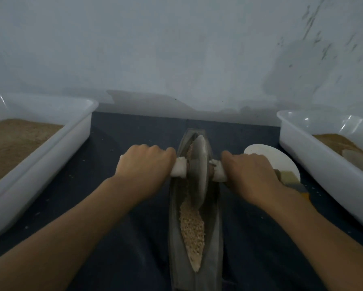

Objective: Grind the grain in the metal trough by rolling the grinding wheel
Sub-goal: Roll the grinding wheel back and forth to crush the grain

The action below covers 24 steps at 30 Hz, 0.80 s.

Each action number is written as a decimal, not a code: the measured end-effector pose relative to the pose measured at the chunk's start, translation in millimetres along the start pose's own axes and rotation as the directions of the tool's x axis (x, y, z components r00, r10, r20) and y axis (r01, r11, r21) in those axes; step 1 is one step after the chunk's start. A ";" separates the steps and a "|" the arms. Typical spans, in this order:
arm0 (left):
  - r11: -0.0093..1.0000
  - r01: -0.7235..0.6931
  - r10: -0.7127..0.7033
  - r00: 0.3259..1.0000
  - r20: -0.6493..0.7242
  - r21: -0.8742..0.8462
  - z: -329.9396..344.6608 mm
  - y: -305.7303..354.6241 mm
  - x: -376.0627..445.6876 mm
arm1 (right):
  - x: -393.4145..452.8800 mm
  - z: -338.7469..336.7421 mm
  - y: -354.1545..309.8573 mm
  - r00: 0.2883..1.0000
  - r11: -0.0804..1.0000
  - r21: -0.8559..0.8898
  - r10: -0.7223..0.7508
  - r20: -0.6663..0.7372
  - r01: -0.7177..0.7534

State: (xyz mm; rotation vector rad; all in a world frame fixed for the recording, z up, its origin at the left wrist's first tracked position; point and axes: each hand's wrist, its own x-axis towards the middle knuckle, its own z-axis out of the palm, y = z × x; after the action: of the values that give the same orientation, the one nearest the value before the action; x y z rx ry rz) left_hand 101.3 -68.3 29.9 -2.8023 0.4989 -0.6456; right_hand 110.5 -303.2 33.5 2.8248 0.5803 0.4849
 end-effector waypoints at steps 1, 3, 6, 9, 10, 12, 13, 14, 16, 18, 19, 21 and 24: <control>1.000 -0.018 0.019 1.000 0.022 -0.017 -3.5 0.2 -10.3 | -13.7 -1.5 -2.5 1.000 0.999 0.016 -0.030 0.007 0.030; 0.996 -0.088 0.088 0.996 0.008 -0.033 -11.4 2.1 -32.3 | -40.5 -8.6 -11.8 0.995 0.995 0.026 -0.095 -0.031 0.096; 0.987 -0.160 0.161 0.987 0.024 -0.014 -29.3 4.2 -47.9 | -56.7 -14.4 -16.0 0.995 0.993 0.078 -0.084 -0.053 0.088; 0.993 -0.115 0.115 0.992 0.053 -0.003 -26.0 3.7 -35.1 | -42.2 -5.9 -12.8 0.999 0.999 -0.007 -0.040 -0.008 0.040; 0.996 -0.092 0.091 0.994 0.066 0.019 -20.8 4.2 -28.1 | -33.0 -2.3 -10.4 0.999 0.998 -0.048 -0.028 -0.024 0.026; 0.998 -0.028 0.027 1.000 0.013 0.061 -2.4 1.7 -11.4 | -9.4 3.0 -5.0 0.999 0.993 -0.119 -0.014 -0.049 0.008; 0.998 0.009 -0.008 1.000 -0.016 0.066 6.1 0.2 -3.2 | 2.5 5.6 -1.9 0.998 0.989 -0.146 -0.013 -0.059 0.004; 0.997 0.040 -0.039 0.999 -0.029 0.058 11.6 -0.9 3.5 | 13.9 6.4 0.5 0.998 0.987 -0.160 -0.010 -0.068 -0.001; 0.996 0.071 -0.069 0.997 -0.037 0.049 15.5 -1.6 13.9 | 28.1 6.4 3.5 0.998 0.986 -0.166 0.003 -0.061 -0.013; 0.998 0.053 -0.052 0.998 -0.037 0.037 13.5 -2.4 16.3 | 26.4 0.9 2.8 0.999 0.990 -0.138 0.031 -0.042 -0.036; 0.998 0.035 -0.034 0.999 -0.024 0.042 9.6 -2.1 13.6 | 19.1 -1.5 1.3 0.999 0.994 -0.107 0.036 -0.026 -0.039; 1.000 -0.016 0.015 1.000 0.020 0.020 1.8 -1.8 1.3 | -3.2 -7.2 -3.6 1.000 1.000 -0.021 0.011 0.003 -0.011; 0.992 -0.076 0.086 0.991 0.105 -0.098 -10.9 -0.4 -26.9 | -35.9 -13.5 -13.1 0.997 0.997 0.028 -0.079 0.026 0.078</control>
State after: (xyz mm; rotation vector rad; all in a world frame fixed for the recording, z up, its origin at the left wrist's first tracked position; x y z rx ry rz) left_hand 73.7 -59.4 29.3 -2.8678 0.6337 -0.4602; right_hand 70.0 -304.4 32.5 2.8167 0.6950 0.4266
